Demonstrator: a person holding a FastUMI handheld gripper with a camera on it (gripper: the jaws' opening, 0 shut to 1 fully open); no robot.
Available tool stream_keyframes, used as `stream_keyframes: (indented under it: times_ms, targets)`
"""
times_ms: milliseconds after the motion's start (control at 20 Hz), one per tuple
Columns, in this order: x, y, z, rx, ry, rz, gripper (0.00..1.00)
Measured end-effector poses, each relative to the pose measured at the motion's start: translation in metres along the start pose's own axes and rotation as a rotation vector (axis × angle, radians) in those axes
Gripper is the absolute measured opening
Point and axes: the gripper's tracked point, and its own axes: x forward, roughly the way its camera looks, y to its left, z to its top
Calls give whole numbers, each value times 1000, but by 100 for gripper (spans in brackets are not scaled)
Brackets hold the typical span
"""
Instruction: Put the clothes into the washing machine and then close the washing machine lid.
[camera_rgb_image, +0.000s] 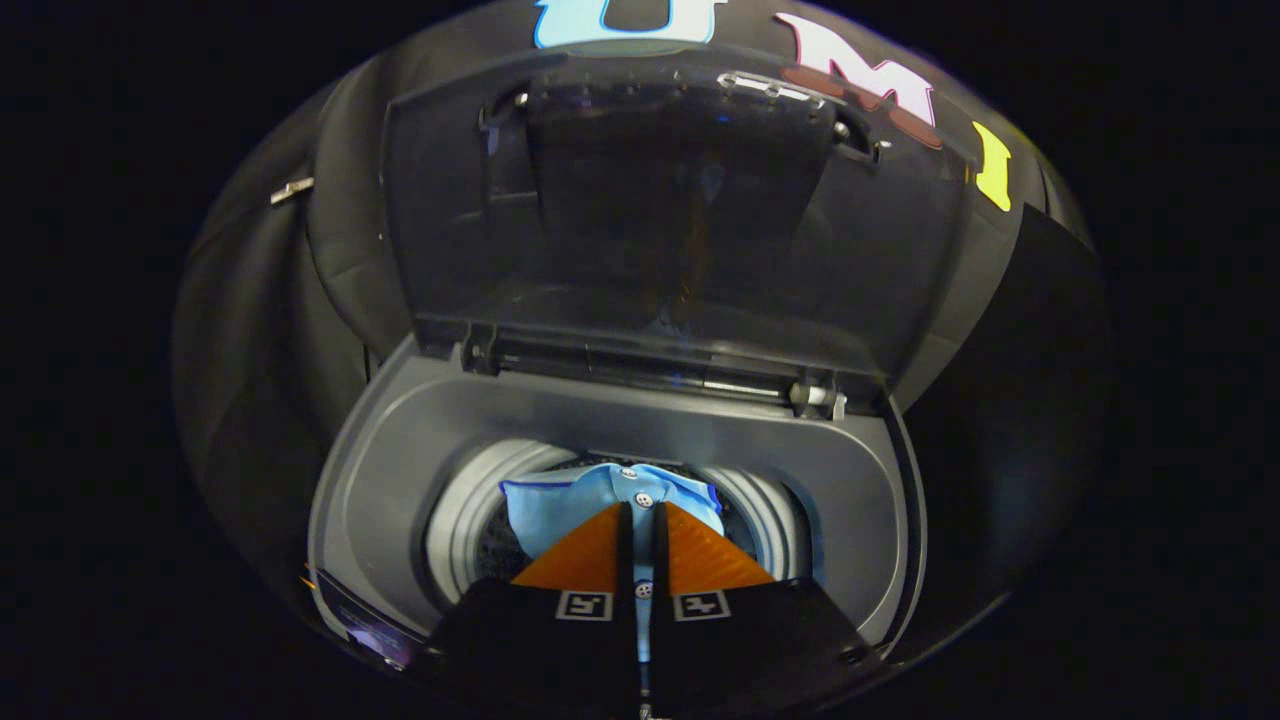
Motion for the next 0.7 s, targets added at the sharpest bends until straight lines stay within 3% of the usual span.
stream_keyframes:
  times_ms: [50,100,300,350,700]
  targets:
    - [-1,3,2,-4,-8,6,16]
    - [0,4,5,10,-23,13,16]
    - [-4,9,17,25,-54,54,84]
    - [-5,4,14,9,-42,30,100]
    - [-4,11,2,4,-13,25,99]
